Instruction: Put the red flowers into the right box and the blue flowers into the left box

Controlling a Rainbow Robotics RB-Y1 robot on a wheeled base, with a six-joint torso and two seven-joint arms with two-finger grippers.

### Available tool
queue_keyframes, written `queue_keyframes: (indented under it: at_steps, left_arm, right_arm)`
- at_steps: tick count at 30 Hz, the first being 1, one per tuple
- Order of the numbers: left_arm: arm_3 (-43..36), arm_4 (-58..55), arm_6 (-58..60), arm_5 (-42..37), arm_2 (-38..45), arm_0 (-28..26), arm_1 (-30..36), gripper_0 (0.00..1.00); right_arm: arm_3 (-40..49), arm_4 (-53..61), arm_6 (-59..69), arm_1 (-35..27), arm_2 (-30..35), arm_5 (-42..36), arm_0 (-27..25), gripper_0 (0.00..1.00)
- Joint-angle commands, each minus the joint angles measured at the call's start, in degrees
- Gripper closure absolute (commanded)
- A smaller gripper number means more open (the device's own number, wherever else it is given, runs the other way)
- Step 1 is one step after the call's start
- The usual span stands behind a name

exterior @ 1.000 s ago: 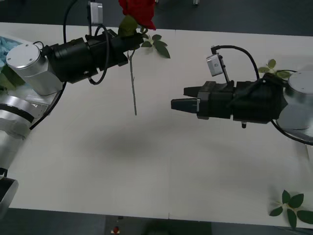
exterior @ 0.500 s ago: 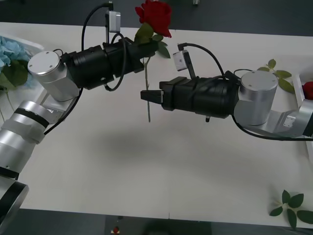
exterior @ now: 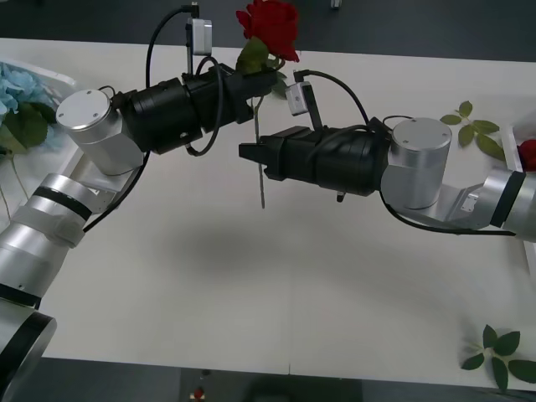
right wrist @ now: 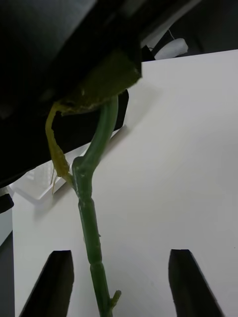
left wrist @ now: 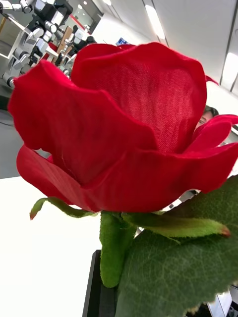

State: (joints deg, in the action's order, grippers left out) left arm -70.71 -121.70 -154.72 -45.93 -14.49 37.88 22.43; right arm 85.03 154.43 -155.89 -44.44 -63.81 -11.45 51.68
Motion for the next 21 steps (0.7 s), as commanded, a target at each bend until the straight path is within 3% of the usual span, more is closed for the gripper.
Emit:
queue_keyframes:
  at_steps: [1,17,18,19,21]
  left_arm:
    - [-1.88,-0.55,-0.28,0.14,0.08,-0.09,-0.02,1.00]
    - [-1.97,-1.96,-0.28,0.14,0.08,-0.53,-0.02,0.98]
    - [-1.88,-2.22,-0.28,0.14,0.08,-0.53,-0.02,0.73]
    - [-1.97,-2.31,-0.28,0.05,0.08,-0.61,-0.02,0.27]
    - [-1.97,-2.49,-0.28,0.14,0.08,-0.70,-0.02,0.00]
  right_arm:
    - [0.92,0.25,0.89,-0.73,0.79,0.20,1.84,1.00]
    - [1.89,0.17,0.89,-2.84,0.79,-0.68,1.84,1.00]
    - [2.16,0.17,0.89,-3.20,0.79,-0.76,1.84,1.00]
    - [2.59,0.17,0.89,-3.90,0.79,-0.85,1.84,1.00]
    - [3.47,0.17,0.89,-4.78,0.79,-0.85,1.84,1.00]
